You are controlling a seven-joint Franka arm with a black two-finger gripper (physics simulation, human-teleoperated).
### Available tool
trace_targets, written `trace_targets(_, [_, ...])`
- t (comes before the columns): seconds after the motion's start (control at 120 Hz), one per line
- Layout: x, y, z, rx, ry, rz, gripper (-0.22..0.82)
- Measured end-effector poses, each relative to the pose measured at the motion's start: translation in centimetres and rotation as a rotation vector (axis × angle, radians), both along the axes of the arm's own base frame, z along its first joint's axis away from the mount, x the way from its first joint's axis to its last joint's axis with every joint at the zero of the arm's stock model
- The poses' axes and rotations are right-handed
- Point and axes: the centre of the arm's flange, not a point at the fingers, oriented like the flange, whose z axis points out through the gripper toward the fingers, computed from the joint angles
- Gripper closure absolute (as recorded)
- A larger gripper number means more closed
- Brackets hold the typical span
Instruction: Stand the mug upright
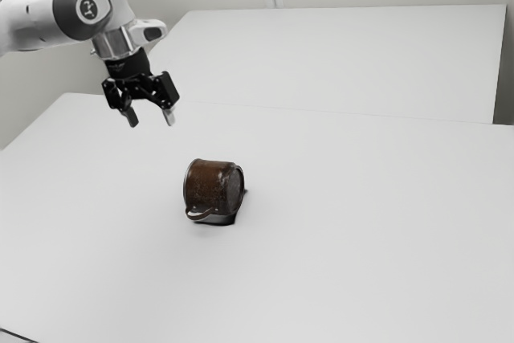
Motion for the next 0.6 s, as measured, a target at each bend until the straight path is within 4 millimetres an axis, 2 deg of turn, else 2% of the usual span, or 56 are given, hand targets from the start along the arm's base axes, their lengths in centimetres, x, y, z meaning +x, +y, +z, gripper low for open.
trace_targets(0.1, [-0.1,1.9,-2.7,-0.052,0.006,0.027,0.00])
trace_targets(0.192, [-0.1,2.6,-4.1,-0.092,-0.007,0.033,0.00])
trace_targets(0.375, [-0.4,1.5,-7.8,-0.175,-0.022,0.002,0.00])
trace_targets(0.6, [0.7,0.8,-10.4,-0.262,-0.074,-0.035,0.00])
